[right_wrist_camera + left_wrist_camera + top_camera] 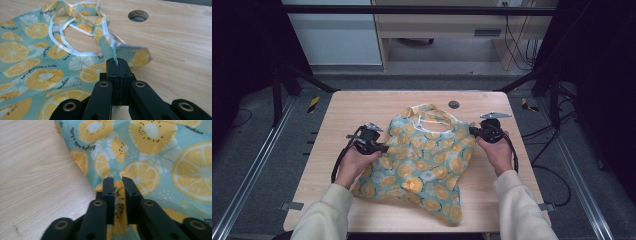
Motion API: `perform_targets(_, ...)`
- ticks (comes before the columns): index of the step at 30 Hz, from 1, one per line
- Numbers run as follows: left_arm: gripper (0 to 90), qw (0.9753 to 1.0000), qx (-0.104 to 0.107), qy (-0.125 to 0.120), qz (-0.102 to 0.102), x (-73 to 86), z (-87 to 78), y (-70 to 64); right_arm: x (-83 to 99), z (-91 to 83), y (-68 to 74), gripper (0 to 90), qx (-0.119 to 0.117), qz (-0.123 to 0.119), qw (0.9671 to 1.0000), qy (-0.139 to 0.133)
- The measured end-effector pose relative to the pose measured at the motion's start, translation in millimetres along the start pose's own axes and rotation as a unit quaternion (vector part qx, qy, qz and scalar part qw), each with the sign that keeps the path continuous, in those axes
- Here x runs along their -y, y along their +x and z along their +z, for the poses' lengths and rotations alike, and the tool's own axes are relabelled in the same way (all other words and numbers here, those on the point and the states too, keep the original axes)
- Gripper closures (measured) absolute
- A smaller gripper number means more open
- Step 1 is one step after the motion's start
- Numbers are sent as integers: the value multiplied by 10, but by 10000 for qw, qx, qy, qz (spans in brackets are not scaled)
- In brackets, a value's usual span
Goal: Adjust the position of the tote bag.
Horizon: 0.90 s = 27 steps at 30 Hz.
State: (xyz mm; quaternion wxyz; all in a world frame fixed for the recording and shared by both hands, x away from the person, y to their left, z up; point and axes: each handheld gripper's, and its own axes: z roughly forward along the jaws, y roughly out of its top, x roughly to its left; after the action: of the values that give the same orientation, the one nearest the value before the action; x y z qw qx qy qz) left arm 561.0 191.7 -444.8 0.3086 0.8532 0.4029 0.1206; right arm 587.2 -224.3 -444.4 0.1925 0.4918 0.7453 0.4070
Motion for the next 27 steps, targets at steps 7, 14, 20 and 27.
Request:
perform_targets(7, 886, 9995, -180, -261, -89, 148, -127, 51, 24, -202, -134, 900, 37, -29, 10000, -83)
perform_targets(14, 894, 9993, -227, -299, -20, 163, -174, 47, 43, -275, -138, 900, 114, -216, 9997, -20)
perform_targets(20, 898, 9994, -234, -264, 41, 166, -186, 44, 46, -244, -158, 900, 142, -168, 9998, 21)
perform_targets(27, 898, 9973, -438, -590, 82, 172, -325, 15, 21, -278, -117, 900, 99, -105, 9998, -148)
